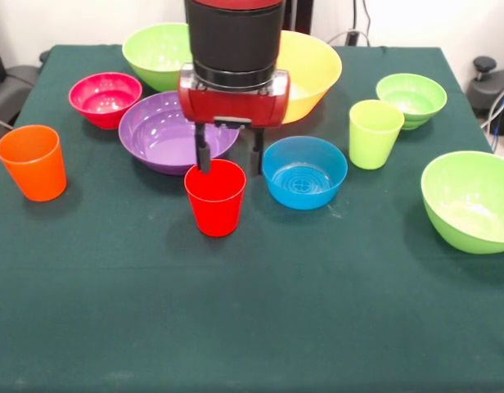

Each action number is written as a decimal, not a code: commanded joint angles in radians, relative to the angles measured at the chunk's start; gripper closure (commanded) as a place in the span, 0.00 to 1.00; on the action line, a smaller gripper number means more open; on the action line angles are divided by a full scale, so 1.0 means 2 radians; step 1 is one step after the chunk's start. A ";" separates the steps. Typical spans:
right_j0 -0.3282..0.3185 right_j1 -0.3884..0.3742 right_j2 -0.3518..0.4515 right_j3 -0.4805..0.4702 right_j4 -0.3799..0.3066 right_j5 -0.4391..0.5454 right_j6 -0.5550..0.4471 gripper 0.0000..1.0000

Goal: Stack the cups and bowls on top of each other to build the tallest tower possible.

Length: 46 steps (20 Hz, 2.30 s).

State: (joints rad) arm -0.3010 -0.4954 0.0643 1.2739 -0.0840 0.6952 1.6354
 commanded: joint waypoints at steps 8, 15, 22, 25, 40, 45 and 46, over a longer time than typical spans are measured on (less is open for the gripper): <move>0.015 -0.022 0.037 0.091 -0.012 -0.025 0.028 0.00; 0.024 -0.028 0.031 0.101 -0.015 -0.038 0.039 0.00; 0.029 -0.023 0.029 0.090 -0.012 -0.030 0.042 0.00; 0.026 -0.022 0.030 0.089 -0.012 -0.030 0.038 0.00; 0.032 -0.008 0.028 0.059 -0.006 -0.018 0.044 0.00; 0.029 -0.015 0.030 0.071 -0.006 -0.021 0.041 0.00; 0.027 -0.015 0.031 0.072 -0.006 -0.020 0.039 0.00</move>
State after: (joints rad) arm -0.2570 -0.5618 0.0728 1.3835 -0.0836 0.6599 1.6354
